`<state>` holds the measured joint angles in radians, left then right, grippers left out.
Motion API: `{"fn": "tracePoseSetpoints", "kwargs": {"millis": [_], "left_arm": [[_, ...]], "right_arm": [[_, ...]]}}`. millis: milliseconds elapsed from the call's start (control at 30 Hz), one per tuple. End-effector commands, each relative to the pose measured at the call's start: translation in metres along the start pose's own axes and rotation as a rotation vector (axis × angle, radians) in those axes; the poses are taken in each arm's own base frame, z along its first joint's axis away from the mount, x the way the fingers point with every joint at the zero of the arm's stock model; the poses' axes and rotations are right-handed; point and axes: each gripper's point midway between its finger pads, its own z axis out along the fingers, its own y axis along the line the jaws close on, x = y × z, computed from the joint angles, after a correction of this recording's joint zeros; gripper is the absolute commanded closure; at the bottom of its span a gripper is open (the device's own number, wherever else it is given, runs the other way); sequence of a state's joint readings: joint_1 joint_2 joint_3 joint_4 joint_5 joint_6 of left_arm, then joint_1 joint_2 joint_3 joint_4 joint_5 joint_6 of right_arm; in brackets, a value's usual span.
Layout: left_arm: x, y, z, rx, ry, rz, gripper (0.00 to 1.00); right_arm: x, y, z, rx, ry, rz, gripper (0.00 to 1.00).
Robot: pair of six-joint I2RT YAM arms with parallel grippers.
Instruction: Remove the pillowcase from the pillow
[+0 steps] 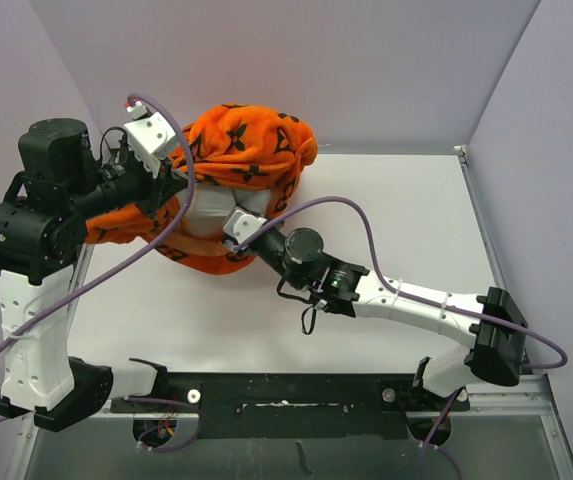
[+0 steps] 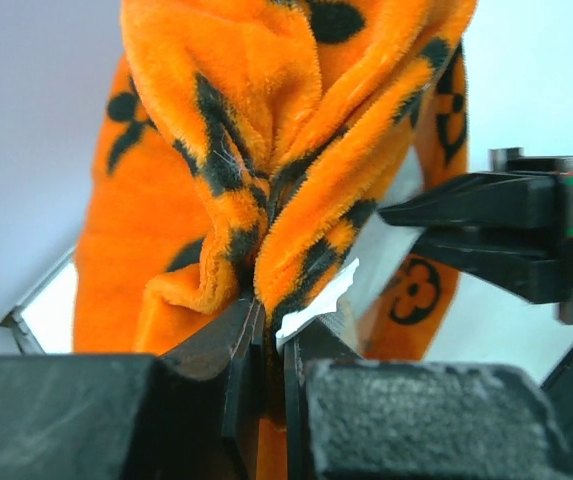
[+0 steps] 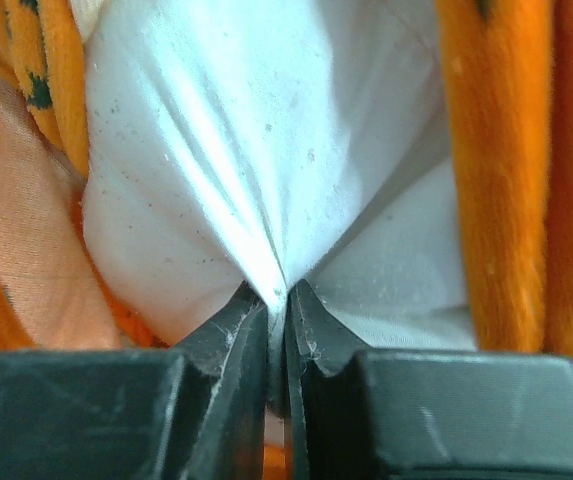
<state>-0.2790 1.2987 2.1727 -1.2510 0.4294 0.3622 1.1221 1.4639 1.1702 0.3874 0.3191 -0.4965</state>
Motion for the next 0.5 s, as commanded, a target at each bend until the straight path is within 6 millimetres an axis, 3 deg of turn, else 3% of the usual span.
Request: {"fn": "tracePoseSetpoints", "kwargs": {"millis": [0,100,267,367,467], "left_arm": [[-0.092,0.047,-0.062,-0.350,-0.350,0.196,1.00],[-0.099,0.055,-0.068,-0.404,-0.371,0.210,1.00],[-0.087,0.074,-0.063,-0.494,-0.330,0.233,1.00],[-0.067,0.074,-0.048,-0.477,-0.285,0.213,1.00],[-0.033,0.068,-0.017,-0.392,-0.189,0.108,1.00]], "right_arm": [[0.057,-0.020,-0.040,0.121,0.198,0.110,1.00],[0.074,-0.024,-0.062,0.170,0.231,0.161,1.00],[0.087,-0.035,-0.089,0.227,0.247,0.221,1.00],[0.088,-0.036,-0.098,0.226,0.250,0.236,1.00],[0.086,-0.037,-0.105,0.218,0.251,0.243,1.00]]}}
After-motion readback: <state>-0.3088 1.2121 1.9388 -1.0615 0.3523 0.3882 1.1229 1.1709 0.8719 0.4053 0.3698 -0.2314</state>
